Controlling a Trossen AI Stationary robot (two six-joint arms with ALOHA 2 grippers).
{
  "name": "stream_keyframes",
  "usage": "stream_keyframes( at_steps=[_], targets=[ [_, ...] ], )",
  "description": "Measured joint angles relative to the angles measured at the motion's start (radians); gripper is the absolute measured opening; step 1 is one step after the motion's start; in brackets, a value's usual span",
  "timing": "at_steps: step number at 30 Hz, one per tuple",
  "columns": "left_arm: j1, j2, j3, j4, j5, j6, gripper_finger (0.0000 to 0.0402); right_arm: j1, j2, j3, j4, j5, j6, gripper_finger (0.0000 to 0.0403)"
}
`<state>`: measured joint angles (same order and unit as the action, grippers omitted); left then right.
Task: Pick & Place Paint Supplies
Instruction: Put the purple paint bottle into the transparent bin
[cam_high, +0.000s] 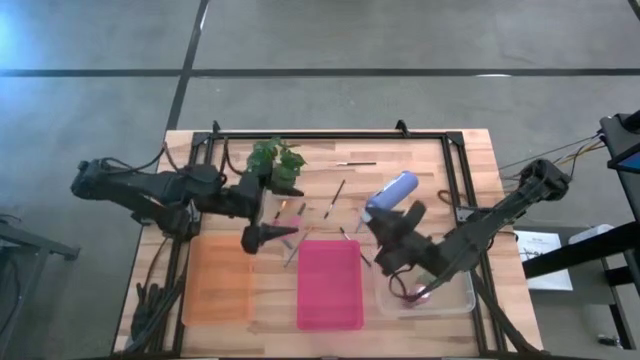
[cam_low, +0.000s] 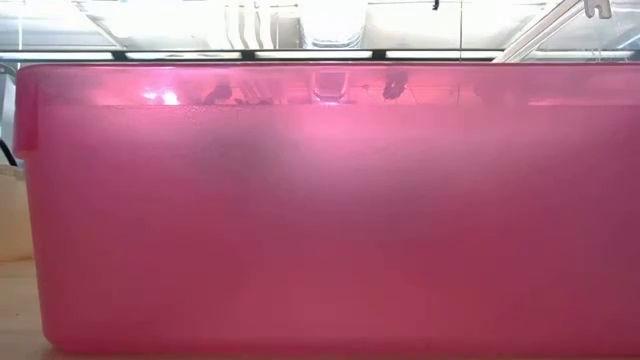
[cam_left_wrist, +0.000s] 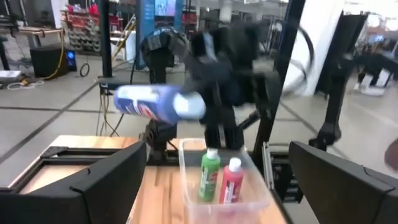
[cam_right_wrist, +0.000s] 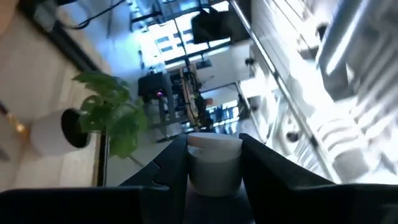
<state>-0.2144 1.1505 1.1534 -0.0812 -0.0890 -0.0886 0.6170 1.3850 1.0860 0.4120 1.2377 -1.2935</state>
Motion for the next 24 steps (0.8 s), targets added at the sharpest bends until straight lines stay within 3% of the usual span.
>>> stream_keyframes(
  at_steps=[6, 10, 16, 24],
  targets=[
    [-0.071, 0.015, -0.002, -0.026, -0.022, 0.072, 0.0400, 0.000, -0.086, -0.013, -0.004, 0.036, 0.132, 0.0111],
    [-0.119, 0.014, -0.002, -0.029, -0.100, 0.154, 0.0400, 0.000, -0.136, -0.025, -0.016, 0.114, 0.219, 0.0111],
    [-0.177, 0.010, -0.002, -0.049, -0.275, 0.213, 0.0400, 0.000, -0.194, -0.059, -0.019, 0.102, 0.404, 0.0111],
    [-0.202, 0.008, -0.002, -0.109, -0.295, 0.185, 0.0400, 0.026, -0.293, -0.135, -0.019, 0.064, 0.613, 0.0111]
  ],
)
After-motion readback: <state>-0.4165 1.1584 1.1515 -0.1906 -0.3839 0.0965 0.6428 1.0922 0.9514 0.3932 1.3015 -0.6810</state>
